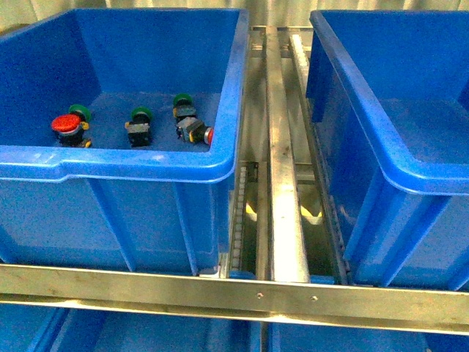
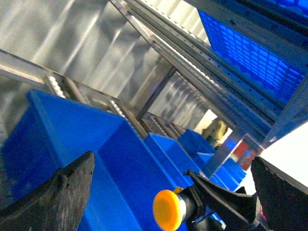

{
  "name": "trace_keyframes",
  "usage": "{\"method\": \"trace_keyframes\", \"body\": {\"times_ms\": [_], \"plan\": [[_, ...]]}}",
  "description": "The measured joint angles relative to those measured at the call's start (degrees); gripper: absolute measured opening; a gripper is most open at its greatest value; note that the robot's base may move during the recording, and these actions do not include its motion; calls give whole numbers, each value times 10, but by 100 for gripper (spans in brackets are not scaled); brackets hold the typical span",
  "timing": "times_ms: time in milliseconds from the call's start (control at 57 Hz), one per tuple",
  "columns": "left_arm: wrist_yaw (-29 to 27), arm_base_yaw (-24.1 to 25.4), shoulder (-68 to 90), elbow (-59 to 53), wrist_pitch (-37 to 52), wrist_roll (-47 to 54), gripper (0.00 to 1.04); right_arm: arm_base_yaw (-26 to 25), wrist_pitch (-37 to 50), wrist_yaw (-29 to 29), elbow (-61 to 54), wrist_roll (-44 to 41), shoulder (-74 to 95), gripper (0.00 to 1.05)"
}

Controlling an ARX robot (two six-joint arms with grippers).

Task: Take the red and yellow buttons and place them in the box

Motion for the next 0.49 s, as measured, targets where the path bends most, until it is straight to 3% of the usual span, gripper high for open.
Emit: {"method": "trace_keyframes", "body": {"times_ms": [228, 351, 369, 404, 456, 491], "plan": [[23, 102, -166, -141, -4, 29, 97, 11, -19, 17, 23, -125, 7, 26], [54, 170, -320, -250, -53, 42, 97, 28, -28, 36, 28, -194, 11, 26], [42, 174, -342, -260, -74, 54, 96, 30, -28, 39, 29, -198, 11, 26], [-33, 166, -382, -263, -156, 99, 91, 34, -28, 43, 29, -206, 11, 26], [-188, 175, -484, -278, -348, 214, 79, 43, -30, 51, 31, -219, 11, 26], [-238, 183, -530, -301, -416, 264, 73, 51, -34, 56, 31, -229, 11, 26]]}}
